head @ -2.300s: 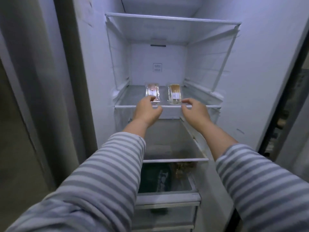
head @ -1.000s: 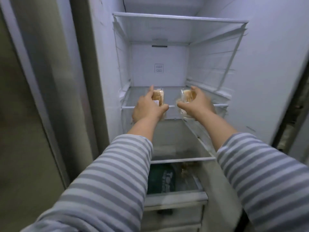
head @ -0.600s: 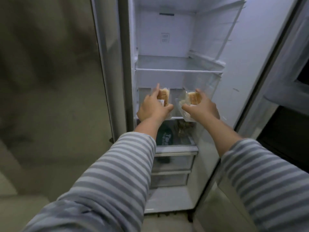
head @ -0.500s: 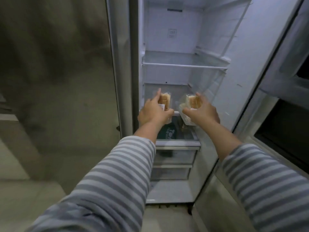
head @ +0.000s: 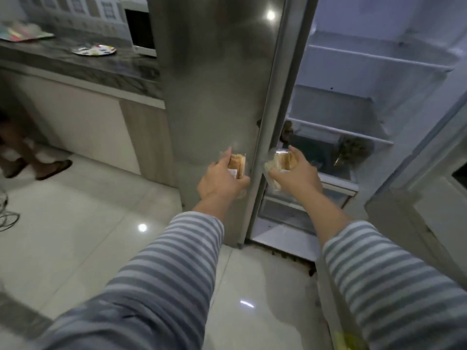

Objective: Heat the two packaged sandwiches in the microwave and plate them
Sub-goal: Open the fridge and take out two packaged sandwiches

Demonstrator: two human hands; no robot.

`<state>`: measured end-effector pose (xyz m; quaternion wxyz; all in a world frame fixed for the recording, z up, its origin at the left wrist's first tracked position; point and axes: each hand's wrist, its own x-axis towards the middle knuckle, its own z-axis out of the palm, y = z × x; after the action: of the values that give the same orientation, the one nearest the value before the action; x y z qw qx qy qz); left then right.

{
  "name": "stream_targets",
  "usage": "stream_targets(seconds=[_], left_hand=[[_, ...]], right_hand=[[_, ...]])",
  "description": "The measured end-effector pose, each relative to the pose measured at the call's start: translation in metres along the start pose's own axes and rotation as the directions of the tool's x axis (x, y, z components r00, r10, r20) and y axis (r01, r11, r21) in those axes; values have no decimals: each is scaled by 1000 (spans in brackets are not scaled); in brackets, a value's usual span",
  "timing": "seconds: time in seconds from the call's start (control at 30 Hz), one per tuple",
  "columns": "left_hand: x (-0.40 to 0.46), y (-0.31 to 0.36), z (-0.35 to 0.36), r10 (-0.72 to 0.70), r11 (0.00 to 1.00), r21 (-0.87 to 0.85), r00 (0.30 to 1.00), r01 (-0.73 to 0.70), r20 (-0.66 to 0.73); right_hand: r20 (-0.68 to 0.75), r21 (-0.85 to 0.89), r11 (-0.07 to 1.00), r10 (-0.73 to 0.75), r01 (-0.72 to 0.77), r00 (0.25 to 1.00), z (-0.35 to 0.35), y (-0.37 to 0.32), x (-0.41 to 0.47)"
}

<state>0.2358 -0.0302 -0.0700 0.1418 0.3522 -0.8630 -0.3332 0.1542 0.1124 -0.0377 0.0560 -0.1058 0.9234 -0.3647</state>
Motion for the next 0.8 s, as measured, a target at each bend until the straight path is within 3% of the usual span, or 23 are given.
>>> stream_targets(seconds=[0.27,0.53,0.8], left_hand=[[8,-107,-98,-138,990,12,973,143,-183],[68,-208,-212,-193,978,17,933,208,-304],[153,-279,-296,-166,986,-40,899,163,-404]], right_hand=[[182,16,988,-151,151,972,98,-90,-33],[241,123,954,-295,272,925,211,-219,-41],[228,194,927,-361,321,904,307,-328,-19]])
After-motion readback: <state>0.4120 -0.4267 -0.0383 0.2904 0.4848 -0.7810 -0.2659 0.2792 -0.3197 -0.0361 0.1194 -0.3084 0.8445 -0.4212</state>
